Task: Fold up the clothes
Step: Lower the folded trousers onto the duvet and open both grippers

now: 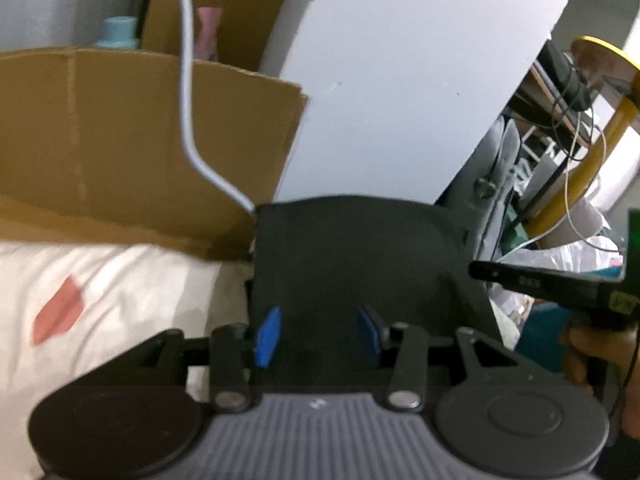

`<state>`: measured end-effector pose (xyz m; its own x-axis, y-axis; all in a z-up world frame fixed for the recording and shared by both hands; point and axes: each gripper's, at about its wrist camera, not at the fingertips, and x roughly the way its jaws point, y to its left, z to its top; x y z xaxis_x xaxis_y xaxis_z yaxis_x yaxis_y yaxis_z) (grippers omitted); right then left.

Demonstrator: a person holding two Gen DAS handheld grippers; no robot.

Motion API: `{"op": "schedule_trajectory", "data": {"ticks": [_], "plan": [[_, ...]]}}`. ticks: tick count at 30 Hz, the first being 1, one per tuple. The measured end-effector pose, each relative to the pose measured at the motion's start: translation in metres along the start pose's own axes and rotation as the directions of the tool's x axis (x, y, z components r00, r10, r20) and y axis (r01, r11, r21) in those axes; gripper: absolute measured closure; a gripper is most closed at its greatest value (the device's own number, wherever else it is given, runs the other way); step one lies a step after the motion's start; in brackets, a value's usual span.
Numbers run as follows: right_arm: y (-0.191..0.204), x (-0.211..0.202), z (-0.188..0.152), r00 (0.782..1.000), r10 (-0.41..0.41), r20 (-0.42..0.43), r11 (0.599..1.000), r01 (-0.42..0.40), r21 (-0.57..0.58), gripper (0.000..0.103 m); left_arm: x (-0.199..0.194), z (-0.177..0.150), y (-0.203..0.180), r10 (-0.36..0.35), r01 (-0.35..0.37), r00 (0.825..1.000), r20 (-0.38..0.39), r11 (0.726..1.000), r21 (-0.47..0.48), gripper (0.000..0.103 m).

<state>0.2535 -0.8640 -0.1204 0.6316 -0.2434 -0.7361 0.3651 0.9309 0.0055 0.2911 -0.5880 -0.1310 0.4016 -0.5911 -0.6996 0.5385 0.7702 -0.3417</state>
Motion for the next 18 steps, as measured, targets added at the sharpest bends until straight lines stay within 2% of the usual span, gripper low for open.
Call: {"op": "schedule_trajectory", "data": {"ticks": [5,8,10,11,15,18], "plan": [[0.003,-0.041,-0.017,1.0,0.015,-0.023,0.998,-0.014,0.054,0.08,-0.038,-0.012,-0.001,0.041,-0.041,0.999,-0.004,0.999,0.011,0.054],[0.007,-0.065,-0.028,1.0,0.019,-0.023,0.998,-0.017,0.064,0.075,-0.058,-0.018,0.002,0.096,-0.096,0.995,-0.004,0.995,0.001,0.054],[0.011,-0.084,-0.032,1.0,0.026,-0.013,0.998,-0.025,0.063,0.067,-0.076,-0.021,0.003,0.136,-0.136,0.991,-0.004,0.991,-0.006,0.054],[0.013,-0.092,-0.033,1.0,0.028,-0.007,0.998,-0.027,0.063,0.059,-0.086,-0.023,0.003,0.158,-0.158,0.987,-0.006,0.987,-0.007,0.053],[0.025,-0.124,-0.039,0.999,0.031,0.015,0.994,-0.033,0.1,0.033,-0.127,-0.032,0.007,0.207,-0.207,0.978,0.0,0.978,-0.033,0.035],[0.043,-0.153,-0.046,0.997,0.067,0.029,0.99,-0.07,0.119,0.026,-0.166,-0.044,0.016,0.224,-0.222,0.974,0.014,0.972,-0.074,0.027]]}}
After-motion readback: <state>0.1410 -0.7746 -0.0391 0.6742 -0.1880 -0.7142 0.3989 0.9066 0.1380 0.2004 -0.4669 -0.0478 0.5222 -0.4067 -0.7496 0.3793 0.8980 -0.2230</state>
